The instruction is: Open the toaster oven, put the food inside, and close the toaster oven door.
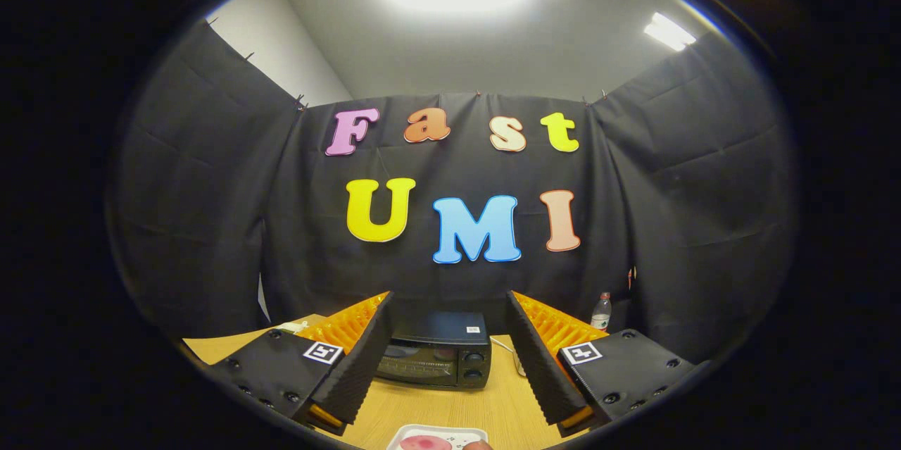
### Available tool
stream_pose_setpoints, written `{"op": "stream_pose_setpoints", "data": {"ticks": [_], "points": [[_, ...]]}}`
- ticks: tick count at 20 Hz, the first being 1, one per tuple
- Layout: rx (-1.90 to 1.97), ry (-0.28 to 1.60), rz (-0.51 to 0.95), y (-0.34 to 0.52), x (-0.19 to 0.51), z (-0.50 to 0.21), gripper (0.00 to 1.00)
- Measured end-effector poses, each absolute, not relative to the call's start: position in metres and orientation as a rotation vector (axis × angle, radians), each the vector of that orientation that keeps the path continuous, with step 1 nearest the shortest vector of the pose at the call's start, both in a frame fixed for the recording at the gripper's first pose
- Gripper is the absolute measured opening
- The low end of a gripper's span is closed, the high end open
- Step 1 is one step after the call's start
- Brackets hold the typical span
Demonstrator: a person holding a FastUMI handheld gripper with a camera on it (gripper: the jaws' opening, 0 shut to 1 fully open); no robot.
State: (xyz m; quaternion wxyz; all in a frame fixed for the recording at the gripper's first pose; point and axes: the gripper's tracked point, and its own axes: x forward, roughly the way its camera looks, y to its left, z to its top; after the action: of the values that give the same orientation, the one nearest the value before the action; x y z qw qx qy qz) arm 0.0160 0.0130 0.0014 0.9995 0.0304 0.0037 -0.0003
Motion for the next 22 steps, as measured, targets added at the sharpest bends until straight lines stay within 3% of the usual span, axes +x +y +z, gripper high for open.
{"op": "stream_pose_setpoints", "data": {"ticks": [22], "points": [[0.113, 0.136, 0.06, 0.087, 0.163, -0.072, 0.97]]}}
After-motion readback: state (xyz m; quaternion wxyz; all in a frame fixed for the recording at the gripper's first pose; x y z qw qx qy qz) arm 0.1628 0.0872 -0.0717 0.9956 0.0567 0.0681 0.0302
